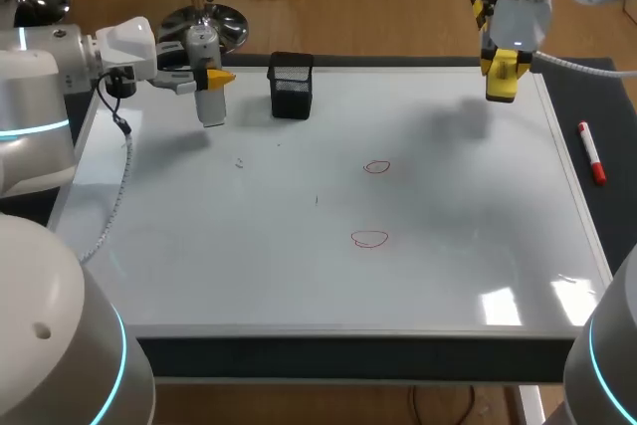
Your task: Pick up the inspection probe, press it on each red-marked spot on the whiteboard one by one, put down the probe, pick up the eraser, and wipe off all the red marks.
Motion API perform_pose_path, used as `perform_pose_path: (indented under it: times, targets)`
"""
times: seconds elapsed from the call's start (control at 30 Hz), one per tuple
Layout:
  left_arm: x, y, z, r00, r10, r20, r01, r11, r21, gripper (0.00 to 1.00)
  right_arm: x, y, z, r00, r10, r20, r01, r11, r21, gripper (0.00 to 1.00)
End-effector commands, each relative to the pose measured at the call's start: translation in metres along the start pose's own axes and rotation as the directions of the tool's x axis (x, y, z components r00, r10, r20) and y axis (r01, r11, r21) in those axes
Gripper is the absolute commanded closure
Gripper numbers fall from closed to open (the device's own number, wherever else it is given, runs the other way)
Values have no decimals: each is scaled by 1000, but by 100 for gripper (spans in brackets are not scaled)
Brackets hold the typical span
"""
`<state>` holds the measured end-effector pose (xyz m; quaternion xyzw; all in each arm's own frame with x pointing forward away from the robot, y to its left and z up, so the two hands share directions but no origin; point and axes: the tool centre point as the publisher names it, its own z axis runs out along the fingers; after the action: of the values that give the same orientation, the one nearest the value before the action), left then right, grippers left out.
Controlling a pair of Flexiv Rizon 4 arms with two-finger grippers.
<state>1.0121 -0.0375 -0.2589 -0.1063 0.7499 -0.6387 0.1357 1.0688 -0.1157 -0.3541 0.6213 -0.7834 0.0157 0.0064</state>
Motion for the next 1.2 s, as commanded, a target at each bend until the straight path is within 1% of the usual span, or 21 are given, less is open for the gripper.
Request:
perform_pose_path:
  times: [0.03, 0.17, 0.3, 0.5, 0.6, 0.67, 0.8, 0.87, 1.2]
  targets:
    - [1, -13, 1, 999, 4, -38, -5, 1000, -8, 100, 1, -1, -1, 1000, -2, -3, 2, 1000, -1, 100]
    - [6, -27, 11, 997, 30, -74, -30, 1000, -2, 100, 1, -1, -1, 1000, -2, -3, 2, 1000, -1, 100]
    - [16, -38, 23, 991, 51, -123, -50, 999, 8, 100, 1, -1, -1, 1000, -2, -3, 2, 1000, -1, 100]
    - [32, -46, 44, 980, 63, -186, -60, 998, 24, 100, 1, -1, -1, 1000, -2, -3, 2, 1000, -1, 100]
    - [38, -49, 53, 976, 65, -208, -57, 997, 44, 100, 1, -1, -1, 1000, -2, -3, 2, 1000, -1, 100]
    - [43, -52, 61, 969, 67, -237, -53, 997, 65, 100, 1, -1, -1, 1000, -2, -3, 2, 1000, -1, 100]
    - [52, -58, 75, 959, 78, -274, -59, 995, 76, 100, 1, -1, -1, 1000, -2, -3, 2, 1000, -1, 100]
    - [56, -60, 80, 952, 80, -295, -52, 994, 101, 100, 1, -1, -1, 1000, -2, -3, 2, 1000, -1, 100]
    - [74, -72, 106, 920, 105, -378, -65, 991, 117, 100, 1, -1, -1, 1000, -2, -3, 2, 1000, -1, 100]
